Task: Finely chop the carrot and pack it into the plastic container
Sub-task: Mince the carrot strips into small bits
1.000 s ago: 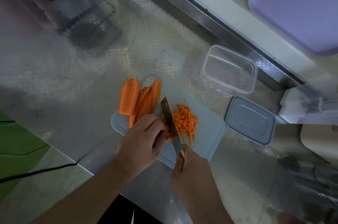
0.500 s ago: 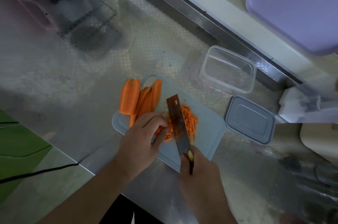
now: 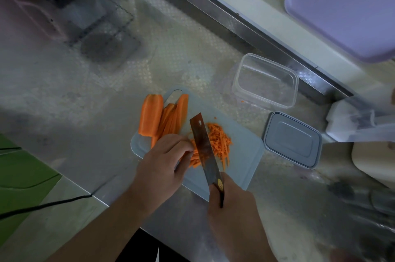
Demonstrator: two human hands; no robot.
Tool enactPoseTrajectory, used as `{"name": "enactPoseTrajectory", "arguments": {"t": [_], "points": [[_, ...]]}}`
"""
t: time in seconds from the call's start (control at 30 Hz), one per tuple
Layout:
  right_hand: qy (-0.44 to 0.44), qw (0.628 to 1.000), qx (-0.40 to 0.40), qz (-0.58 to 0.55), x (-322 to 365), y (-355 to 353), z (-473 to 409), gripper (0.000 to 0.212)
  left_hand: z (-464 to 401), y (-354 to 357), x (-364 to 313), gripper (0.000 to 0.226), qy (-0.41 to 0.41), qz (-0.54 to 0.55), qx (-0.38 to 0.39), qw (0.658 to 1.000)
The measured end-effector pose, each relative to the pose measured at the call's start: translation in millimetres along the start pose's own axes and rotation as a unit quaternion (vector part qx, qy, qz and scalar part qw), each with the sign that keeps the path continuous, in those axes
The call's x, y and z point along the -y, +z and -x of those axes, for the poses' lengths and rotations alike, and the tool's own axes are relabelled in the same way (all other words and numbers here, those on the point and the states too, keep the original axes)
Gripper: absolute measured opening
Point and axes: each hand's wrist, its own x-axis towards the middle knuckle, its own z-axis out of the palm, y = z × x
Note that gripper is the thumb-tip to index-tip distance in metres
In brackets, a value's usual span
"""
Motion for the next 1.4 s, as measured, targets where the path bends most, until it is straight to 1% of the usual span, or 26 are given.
{"name": "enactPoseTrajectory", "arguments": {"t": [0.13, 0.3, 0.5, 0.67, 0.8, 0.87, 0.93, 1.0, 1.1, 1.4], "points": [[-0.005, 1.000, -0.004, 0.021, 0.6, 2.8, -1.2, 0.010, 0.1, 2.3, 2.8, 0.006, 0.003, 0.000, 0.004, 1.000], [0.010, 0.999, 0.016, 0.045, 5.9, 5.0, -2.8, 0.014, -0.6, 2.5, 3.3, 0.008, 0.000, 0.001, 0.002, 1.000], [0.032, 0.997, 0.021, 0.062, 9.4, 12.2, -9.2, 0.011, -2.2, 1.5, 2.3, 0.006, -0.005, 0.001, 0.007, 1.000], [0.026, 0.999, -0.002, 0.027, 6.6, 18.6, -9.5, 0.018, -2.5, -0.3, 2.0, 0.005, -0.008, 0.010, 0.005, 1.000], [0.015, 1.000, -0.021, -0.004, 4.7, 12.9, -8.4, 0.012, -2.3, -1.2, 2.2, 0.004, -0.012, 0.018, 0.002, 1.000], [0.006, 1.000, -0.026, -0.007, 3.8, 8.6, -7.2, 0.016, -2.5, -0.5, 2.5, 0.005, -0.014, 0.014, 0.000, 1.000], [0.004, 1.000, -0.022, -0.005, 3.6, 6.3, -4.6, 0.017, -1.4, 0.4, 3.4, 0.005, -0.015, 0.015, -0.002, 1.000], [0.004, 1.000, -0.014, 0.001, 4.1, 5.5, -2.6, 0.013, -0.3, 0.7, 4.2, 0.006, -0.016, 0.018, -0.002, 1.000], [0.007, 1.000, -0.011, 0.004, 4.4, 5.6, -0.6, 0.013, 0.4, 1.1, 4.8, 0.006, -0.016, 0.015, -0.001, 1.000], [0.014, 0.998, 0.014, 0.054, 7.0, 4.6, 2.5, 0.013, 0.9, 2.7, 6.1, 0.006, -0.011, 0.012, -0.001, 1.000]]}}
